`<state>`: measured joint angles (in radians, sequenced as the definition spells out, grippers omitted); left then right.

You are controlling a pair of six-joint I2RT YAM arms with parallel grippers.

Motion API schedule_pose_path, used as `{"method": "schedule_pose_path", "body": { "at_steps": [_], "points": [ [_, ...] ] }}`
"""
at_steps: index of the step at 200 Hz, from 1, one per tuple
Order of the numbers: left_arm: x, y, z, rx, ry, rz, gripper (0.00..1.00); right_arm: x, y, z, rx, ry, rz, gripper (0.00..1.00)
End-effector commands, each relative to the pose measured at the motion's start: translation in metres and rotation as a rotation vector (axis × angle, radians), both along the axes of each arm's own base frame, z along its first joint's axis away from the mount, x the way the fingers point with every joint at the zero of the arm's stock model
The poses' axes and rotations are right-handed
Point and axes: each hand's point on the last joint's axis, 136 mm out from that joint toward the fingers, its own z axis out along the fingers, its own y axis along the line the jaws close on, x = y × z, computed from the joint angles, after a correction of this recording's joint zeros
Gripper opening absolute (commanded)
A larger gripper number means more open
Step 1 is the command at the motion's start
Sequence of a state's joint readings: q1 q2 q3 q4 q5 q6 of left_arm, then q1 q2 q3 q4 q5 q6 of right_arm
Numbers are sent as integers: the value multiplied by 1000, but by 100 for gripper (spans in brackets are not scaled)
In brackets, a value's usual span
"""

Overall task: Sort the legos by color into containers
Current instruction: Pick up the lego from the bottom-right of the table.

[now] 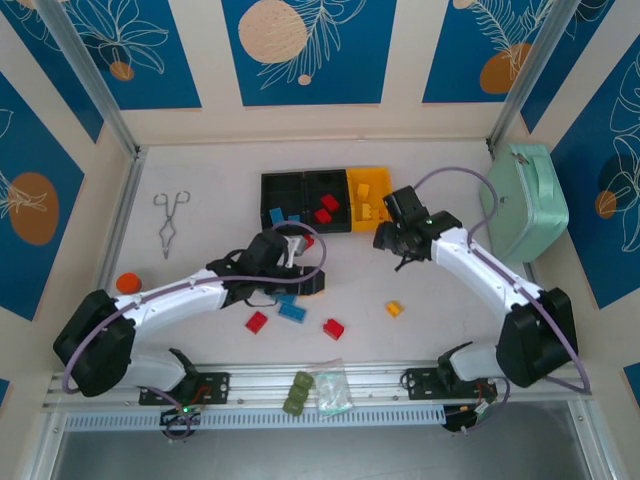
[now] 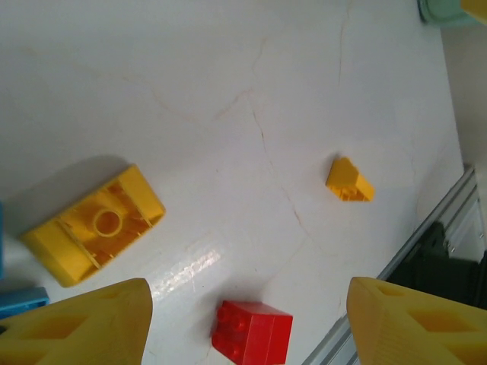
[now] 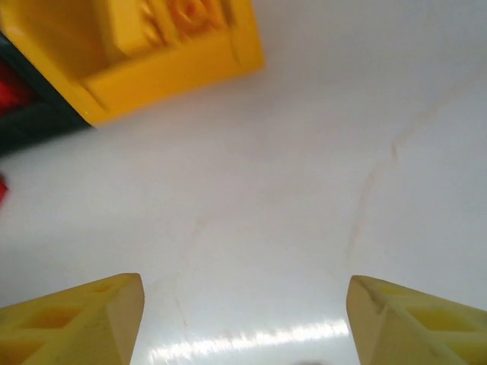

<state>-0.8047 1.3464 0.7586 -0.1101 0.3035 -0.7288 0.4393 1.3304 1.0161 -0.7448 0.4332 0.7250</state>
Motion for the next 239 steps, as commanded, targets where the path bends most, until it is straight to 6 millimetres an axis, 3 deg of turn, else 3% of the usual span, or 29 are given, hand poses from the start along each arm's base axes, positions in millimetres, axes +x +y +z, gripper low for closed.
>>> {"method": "schedule_pose_path", "body": {
  "at_steps": [1, 37, 73, 100, 159, 217, 239],
  "points": [
    [-9, -12, 5, 3, -23, -83, 68, -52, -9, -18, 48, 159, -90, 72],
    [-12, -18, -4, 6, -10, -98, 68, -107, 3, -55, 116, 308, -126, 72],
    [-17, -24, -12, 19, 5, -116, 68, -130, 9, -84, 101, 359, -188, 73],
    [-19, -25, -15, 24, 9, -118, 68, -130, 6, -98, 78, 364, -235, 72],
    [-21, -23, -19, 34, 12, -109, 67, -121, 2, -106, 34, 345, -250, 63],
    [-22, -24, -22, 36, 18, -103, 67, -117, -2, -101, 4, 316, -230, 37],
    [-22, -25, -22, 35, 19, -102, 67, -113, -1, -92, 7, 292, -210, 33]
  ]
}}
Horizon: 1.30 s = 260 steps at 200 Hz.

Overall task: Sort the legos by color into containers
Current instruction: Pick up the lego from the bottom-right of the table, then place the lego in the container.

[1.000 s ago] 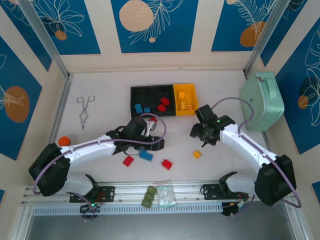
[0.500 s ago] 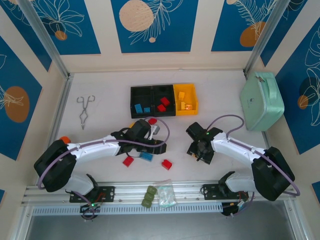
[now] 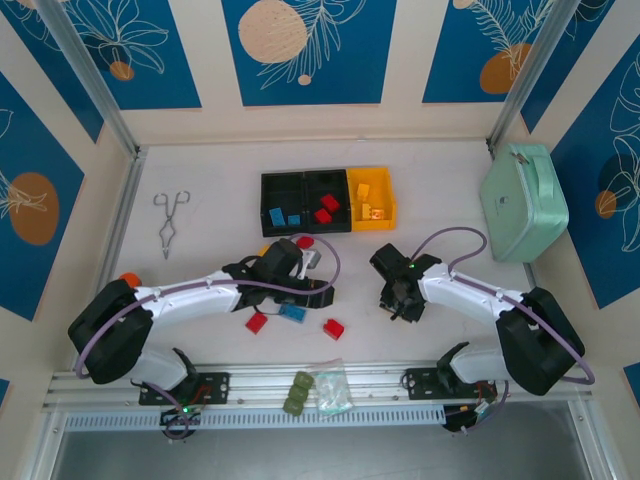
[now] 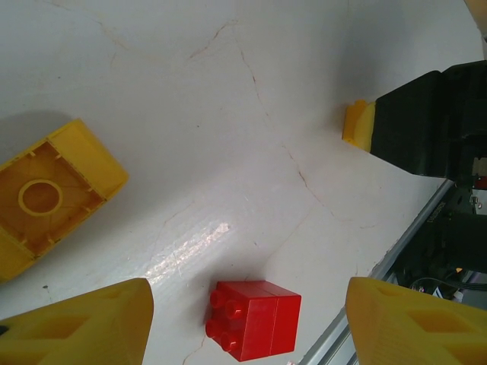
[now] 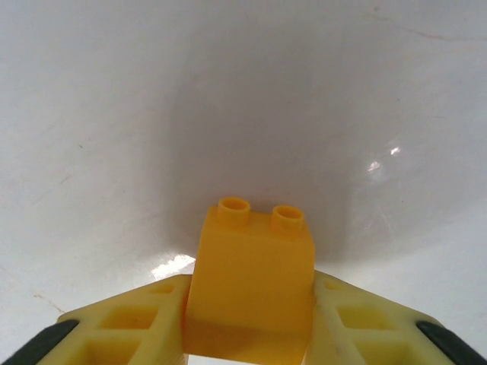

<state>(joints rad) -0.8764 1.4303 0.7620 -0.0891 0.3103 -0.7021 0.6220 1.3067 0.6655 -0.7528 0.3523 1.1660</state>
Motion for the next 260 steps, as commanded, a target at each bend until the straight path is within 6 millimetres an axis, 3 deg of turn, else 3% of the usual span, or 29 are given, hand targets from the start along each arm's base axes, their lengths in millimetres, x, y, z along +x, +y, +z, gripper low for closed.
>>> {"method": "schedule_pose_path", "body": {
  "at_steps": [1, 36, 70, 148, 210, 260],
  "points": [
    [-1, -7, 2, -11, -4, -7, 67, 4, -4, 12, -23, -34, 14, 33],
    [3, -5, 4, -6, -22, 17, 67, 18, 0, 34, -19, -98, 63, 32],
    [12, 4, 12, 7, -71, 82, 67, 45, 4, 54, 7, -174, 102, 32],
    [20, 9, 21, 18, -91, 133, 68, 141, 17, 108, 56, -328, 182, 33],
    [19, 15, 22, 27, -93, 149, 68, 214, 20, 110, 36, -342, 187, 33],
    [17, 22, 24, 37, -103, 160, 68, 258, 18, 99, 1, -301, 188, 34]
  ]
}}
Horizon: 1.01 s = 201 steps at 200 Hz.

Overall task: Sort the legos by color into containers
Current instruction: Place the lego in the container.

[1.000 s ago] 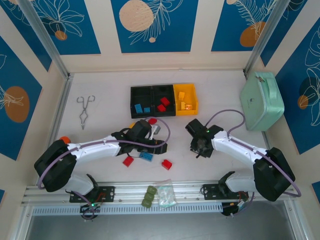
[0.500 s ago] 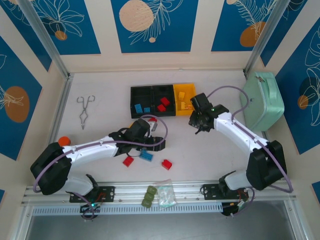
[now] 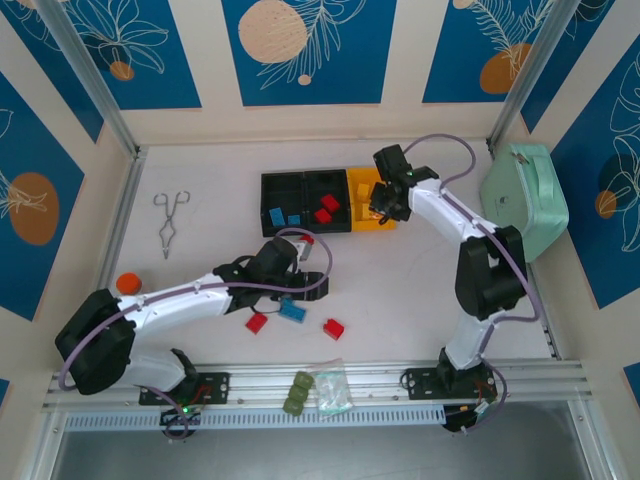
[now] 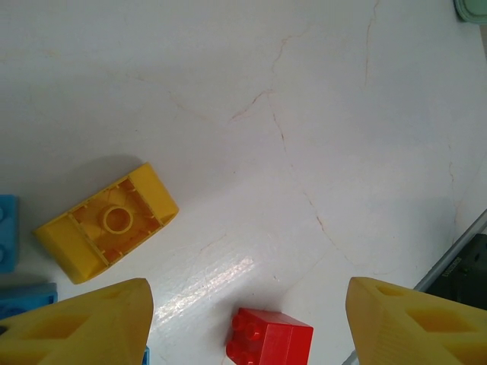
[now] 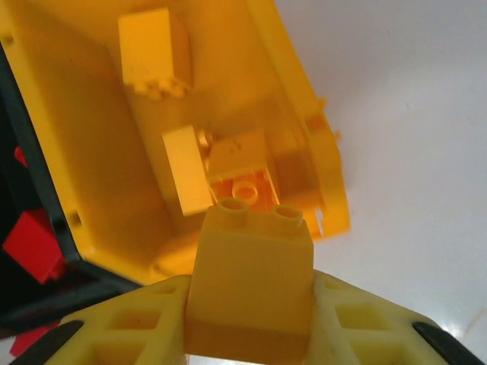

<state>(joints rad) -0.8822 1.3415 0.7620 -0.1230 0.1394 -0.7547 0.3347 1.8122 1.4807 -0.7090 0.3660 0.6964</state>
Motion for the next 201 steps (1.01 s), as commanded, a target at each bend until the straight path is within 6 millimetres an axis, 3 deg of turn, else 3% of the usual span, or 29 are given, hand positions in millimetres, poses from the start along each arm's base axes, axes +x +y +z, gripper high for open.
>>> {"method": "schedule_pose_path", "body": {
  "at_steps": [1, 76, 133, 165, 201],
  "points": [
    [-3, 5, 4, 12, -7, 12, 68, 14, -2, -1, -22, 25, 22, 34],
    [-5, 10, 5, 17, -11, 21, 68, 54, -4, -22, -67, 73, 15, 36],
    [-5, 11, 4, 20, -12, 24, 68, 67, 1, -32, -80, 100, 12, 40],
    [-5, 13, 5, 27, -15, 30, 68, 68, 4, -28, -92, 91, 19, 51],
    [-2, 21, 6, 51, -23, 60, 68, 63, 9, -9, -81, 60, 40, 55]
  ]
}}
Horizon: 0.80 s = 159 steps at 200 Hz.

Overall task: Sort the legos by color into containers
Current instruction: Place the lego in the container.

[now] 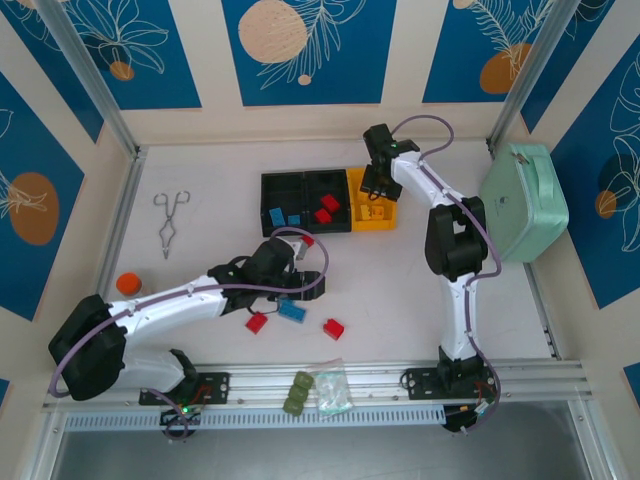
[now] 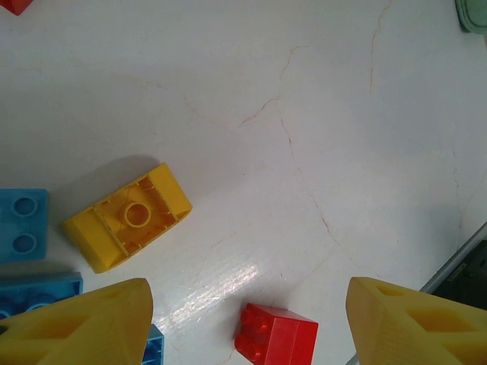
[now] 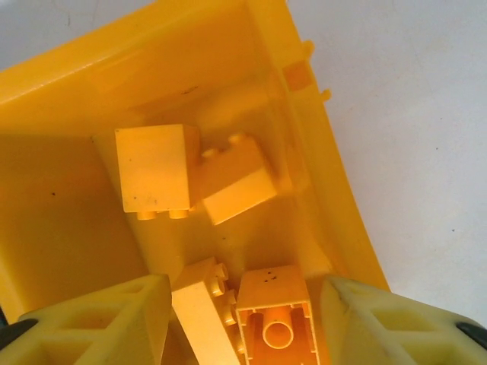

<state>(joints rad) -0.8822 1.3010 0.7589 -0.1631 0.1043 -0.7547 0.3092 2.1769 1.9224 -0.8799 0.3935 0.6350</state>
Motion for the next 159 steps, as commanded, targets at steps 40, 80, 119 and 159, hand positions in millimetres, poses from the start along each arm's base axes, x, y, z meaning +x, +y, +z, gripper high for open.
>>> {"method": "schedule_pose_path", "body": {
  "at_steps": [40, 80, 119, 159],
  "points": [
    [-2, 35, 0, 91, -3, 99, 68, -34, 13, 53, 69, -98, 62, 54],
    [0, 70, -3, 191, 11, 191, 69, -83, 32, 67, 174, -142, 158, 54],
    [6, 91, -5, 249, 12, 233, 69, -138, 49, 71, 252, -163, 277, 55],
    [20, 107, -8, 322, 4, 237, 69, -194, 55, 65, 321, -167, 364, 56]
  ]
}}
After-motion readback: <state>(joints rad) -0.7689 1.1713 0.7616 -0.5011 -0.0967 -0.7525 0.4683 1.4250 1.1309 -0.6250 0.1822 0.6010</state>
